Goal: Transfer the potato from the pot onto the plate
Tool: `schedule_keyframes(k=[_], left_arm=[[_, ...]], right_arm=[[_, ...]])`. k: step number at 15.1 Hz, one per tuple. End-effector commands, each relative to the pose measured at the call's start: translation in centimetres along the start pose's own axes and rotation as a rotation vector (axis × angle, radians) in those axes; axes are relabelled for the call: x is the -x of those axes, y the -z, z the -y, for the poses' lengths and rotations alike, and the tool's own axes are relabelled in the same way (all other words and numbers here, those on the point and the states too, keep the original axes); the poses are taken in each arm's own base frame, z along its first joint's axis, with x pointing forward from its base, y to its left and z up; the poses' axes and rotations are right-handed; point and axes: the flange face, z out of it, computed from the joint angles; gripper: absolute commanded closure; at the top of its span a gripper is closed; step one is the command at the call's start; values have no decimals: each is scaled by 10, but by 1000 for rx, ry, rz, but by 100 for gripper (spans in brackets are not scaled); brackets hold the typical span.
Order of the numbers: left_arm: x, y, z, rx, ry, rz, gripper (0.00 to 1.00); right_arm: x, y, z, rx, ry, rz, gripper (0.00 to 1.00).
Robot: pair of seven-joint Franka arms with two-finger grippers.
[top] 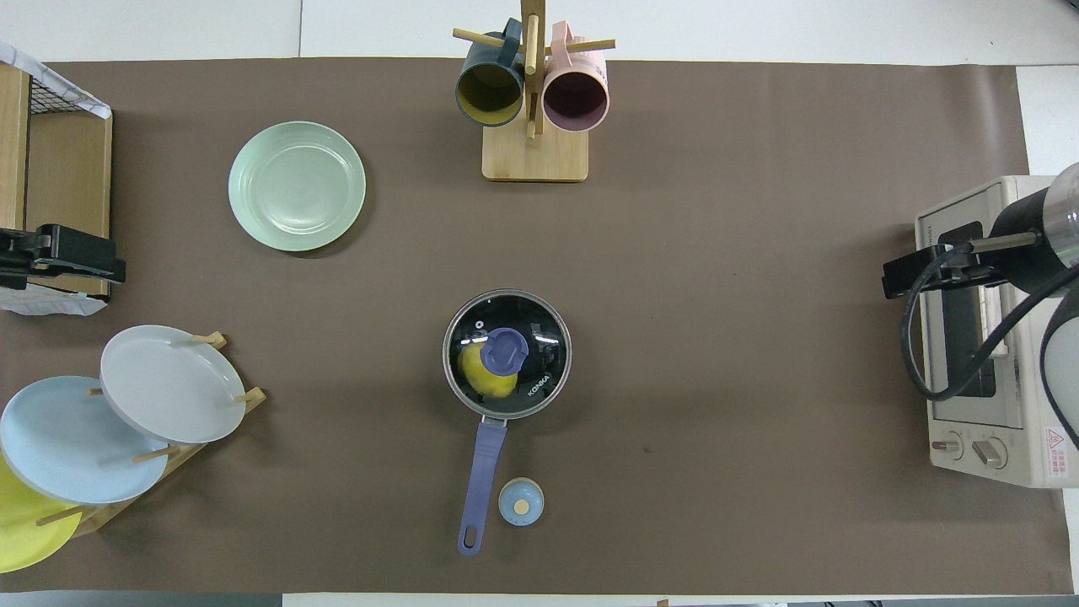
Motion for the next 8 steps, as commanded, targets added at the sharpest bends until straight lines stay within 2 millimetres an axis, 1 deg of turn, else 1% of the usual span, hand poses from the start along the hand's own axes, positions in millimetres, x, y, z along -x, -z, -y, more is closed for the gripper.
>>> schedule_keyframes(k=[1, 2, 4, 5, 6, 7, 8], left_arm=[[5, 3, 1, 6, 8, 7, 0], [5, 3, 1, 6, 8, 7, 0], [5, 4, 1, 7, 8, 6, 0], [5, 3, 1, 6, 8, 7, 0], [5, 3, 1, 6, 8, 7, 0], [5, 4, 1, 7, 8, 6, 0], [5, 3, 1, 6, 8, 7, 0]], right_arm=[[-8, -11, 6, -22, 31, -26, 0], [-16, -18, 17, -26, 46, -18, 0], [-27, -17, 56, -55, 87, -20, 0], [-29, -20, 79, -55, 93, -15, 0], [-29, -23, 99, -54, 64, -8, 0], [-33, -28, 118, -49, 36, 5, 0], [-38, -27, 138, -49, 31, 4, 0]])
